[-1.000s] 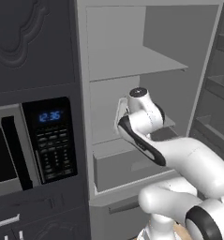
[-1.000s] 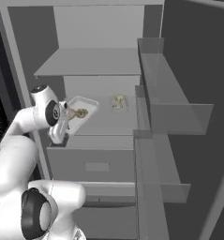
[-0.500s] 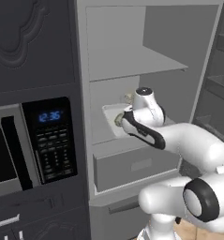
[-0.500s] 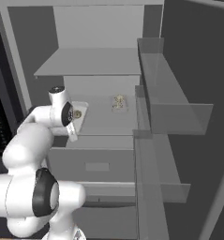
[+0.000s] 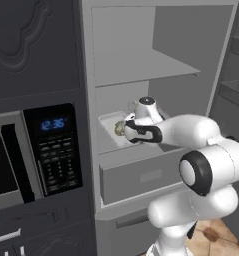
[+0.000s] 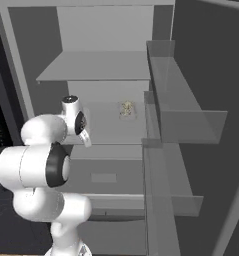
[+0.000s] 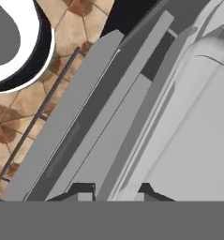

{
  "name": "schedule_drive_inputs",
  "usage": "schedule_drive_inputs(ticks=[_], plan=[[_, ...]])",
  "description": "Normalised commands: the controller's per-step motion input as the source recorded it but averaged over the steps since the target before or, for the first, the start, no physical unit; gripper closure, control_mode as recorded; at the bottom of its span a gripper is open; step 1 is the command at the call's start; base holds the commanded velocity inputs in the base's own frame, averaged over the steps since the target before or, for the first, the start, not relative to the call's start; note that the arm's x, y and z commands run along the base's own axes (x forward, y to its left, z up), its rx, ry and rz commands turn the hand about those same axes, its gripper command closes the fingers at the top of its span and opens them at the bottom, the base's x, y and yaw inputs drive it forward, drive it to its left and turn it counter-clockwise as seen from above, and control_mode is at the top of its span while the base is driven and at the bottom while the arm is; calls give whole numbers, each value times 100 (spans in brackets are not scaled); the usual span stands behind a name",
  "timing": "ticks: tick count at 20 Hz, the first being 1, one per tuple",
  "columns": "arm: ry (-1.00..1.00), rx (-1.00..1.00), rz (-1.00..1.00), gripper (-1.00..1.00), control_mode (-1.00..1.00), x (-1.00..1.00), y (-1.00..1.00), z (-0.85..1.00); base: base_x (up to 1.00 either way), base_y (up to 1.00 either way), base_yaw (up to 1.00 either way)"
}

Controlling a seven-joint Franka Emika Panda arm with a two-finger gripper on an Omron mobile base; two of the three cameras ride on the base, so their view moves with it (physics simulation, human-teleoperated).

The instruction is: Place two dumplings into each of the tupperware containers and then place the containers in the fridge.

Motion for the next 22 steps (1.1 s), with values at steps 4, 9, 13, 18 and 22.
schedule_drive_inputs(ticks=[4, 9, 13, 18, 22], plan=[[-14, 0, 5, 100, -100, 49, 18, -19, 0, 0, 0], [-3, 0, 0, 100, -100, 69, 21, -19, 0, 0, 0], [0, 0, 0, 100, -100, 87, 16, -13, 0, 0, 0], [0, -2, 0, 100, -100, 77, 12, -24, 0, 0, 0], [0, -8, 0, 100, -100, 70, 21, -49, 0, 0, 0]])
